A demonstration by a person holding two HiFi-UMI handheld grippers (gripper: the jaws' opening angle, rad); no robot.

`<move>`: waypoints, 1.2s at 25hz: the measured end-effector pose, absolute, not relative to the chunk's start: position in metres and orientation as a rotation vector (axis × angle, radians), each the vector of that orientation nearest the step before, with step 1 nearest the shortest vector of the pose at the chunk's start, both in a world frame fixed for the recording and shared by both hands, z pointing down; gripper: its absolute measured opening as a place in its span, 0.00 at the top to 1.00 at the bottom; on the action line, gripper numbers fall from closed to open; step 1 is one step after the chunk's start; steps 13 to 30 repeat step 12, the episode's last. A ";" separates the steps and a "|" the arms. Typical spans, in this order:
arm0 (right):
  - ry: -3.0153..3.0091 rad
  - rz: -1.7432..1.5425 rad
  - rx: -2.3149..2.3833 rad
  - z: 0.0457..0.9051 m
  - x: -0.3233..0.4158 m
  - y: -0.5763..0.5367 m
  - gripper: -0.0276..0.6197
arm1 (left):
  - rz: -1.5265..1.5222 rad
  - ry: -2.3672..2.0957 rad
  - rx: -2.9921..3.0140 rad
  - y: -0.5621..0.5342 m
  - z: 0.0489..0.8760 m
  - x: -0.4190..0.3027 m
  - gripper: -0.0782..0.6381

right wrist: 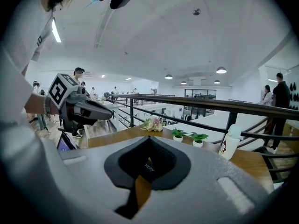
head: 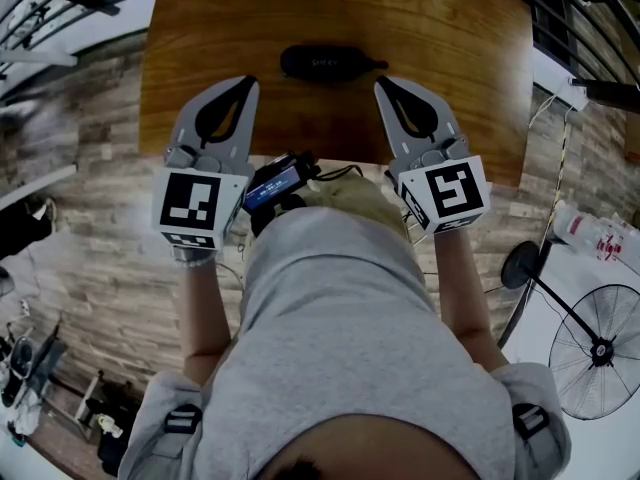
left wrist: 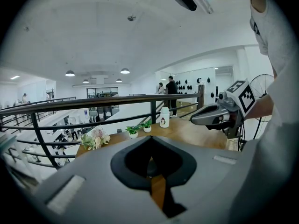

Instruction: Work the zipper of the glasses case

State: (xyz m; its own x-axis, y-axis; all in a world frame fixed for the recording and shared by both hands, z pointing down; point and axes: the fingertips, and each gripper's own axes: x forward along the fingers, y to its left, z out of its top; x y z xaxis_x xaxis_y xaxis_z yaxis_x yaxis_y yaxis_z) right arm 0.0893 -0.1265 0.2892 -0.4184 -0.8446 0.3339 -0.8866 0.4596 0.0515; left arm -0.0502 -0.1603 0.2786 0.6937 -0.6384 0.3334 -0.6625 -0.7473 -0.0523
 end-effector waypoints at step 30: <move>-2.378 0.197 1.462 0.296 0.089 -0.130 0.96 | 0.521 -1.071 2.823 -0.167 0.282 -0.047 0.87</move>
